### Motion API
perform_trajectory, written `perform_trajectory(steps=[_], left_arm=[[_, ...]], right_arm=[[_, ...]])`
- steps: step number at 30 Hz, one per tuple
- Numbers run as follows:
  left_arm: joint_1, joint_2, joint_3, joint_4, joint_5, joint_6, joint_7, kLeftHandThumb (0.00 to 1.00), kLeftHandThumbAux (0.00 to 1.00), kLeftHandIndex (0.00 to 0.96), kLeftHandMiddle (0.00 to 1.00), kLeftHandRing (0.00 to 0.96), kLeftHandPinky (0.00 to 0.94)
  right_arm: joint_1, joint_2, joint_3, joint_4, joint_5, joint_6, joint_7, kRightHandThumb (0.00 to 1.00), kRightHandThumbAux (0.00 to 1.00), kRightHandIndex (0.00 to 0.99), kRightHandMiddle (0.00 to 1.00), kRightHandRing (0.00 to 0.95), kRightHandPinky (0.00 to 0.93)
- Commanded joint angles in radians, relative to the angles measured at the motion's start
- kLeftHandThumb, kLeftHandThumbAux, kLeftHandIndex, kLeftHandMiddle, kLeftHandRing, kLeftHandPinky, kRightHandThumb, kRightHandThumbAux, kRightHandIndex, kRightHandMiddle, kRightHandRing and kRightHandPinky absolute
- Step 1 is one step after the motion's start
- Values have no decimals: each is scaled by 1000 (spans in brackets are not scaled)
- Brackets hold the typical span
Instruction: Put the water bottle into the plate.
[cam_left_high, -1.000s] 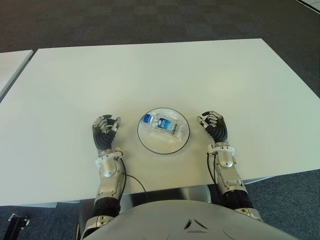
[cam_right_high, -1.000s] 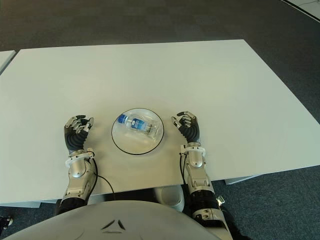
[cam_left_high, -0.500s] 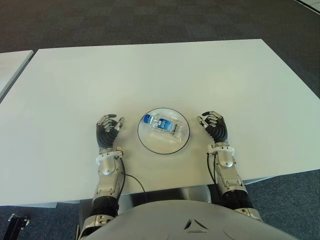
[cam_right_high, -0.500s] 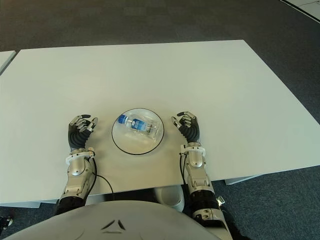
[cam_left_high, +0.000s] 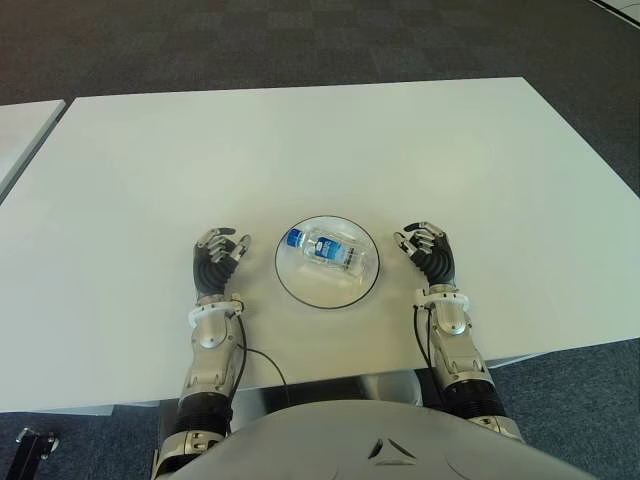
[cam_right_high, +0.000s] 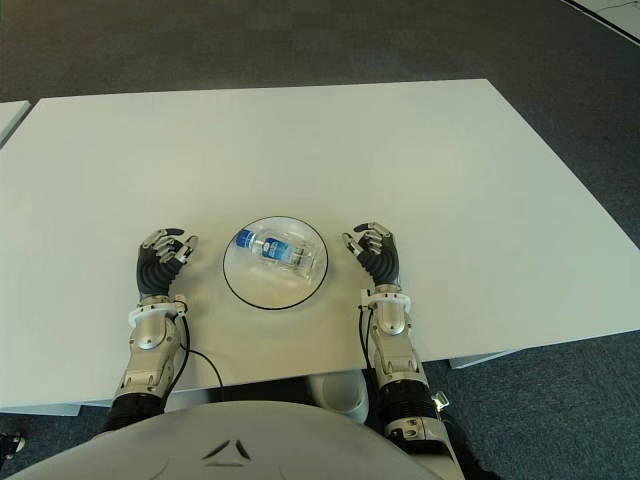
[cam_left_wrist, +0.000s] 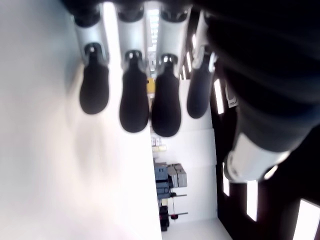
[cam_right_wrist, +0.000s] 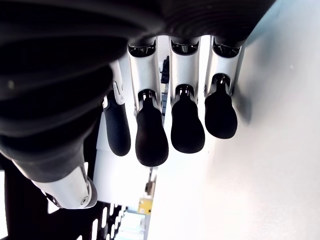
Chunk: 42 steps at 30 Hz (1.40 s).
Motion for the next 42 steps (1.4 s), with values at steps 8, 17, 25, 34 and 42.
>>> perform_trajectory(steps=[8, 17, 25, 34, 42], left_arm=[[19, 68, -57, -12, 35, 54, -101, 701, 717, 433, 692, 680, 657], [15, 92, -77, -28, 51, 88, -118, 701, 718, 433, 692, 682, 655], [14, 103, -85, -31, 44, 96, -125, 700, 719, 433, 679, 670, 642], [12, 96, -78, -25, 41, 79, -109, 700, 719, 432, 678, 668, 652], [12, 89, -71, -28, 47, 75, -87, 700, 719, 433, 682, 670, 653]], right_arm=[[16, 5, 6, 17, 5, 41, 14, 701, 731, 436, 755, 736, 712], [16, 3, 7, 18, 1, 42, 12, 702, 731, 436, 751, 733, 708], [16, 1, 9, 16, -1, 43, 11, 702, 731, 436, 746, 727, 691], [14, -1, 11, 19, 2, 47, 13, 702, 731, 436, 744, 726, 700], [11, 1, 14, 19, 3, 53, 14, 701, 731, 436, 743, 727, 701]])
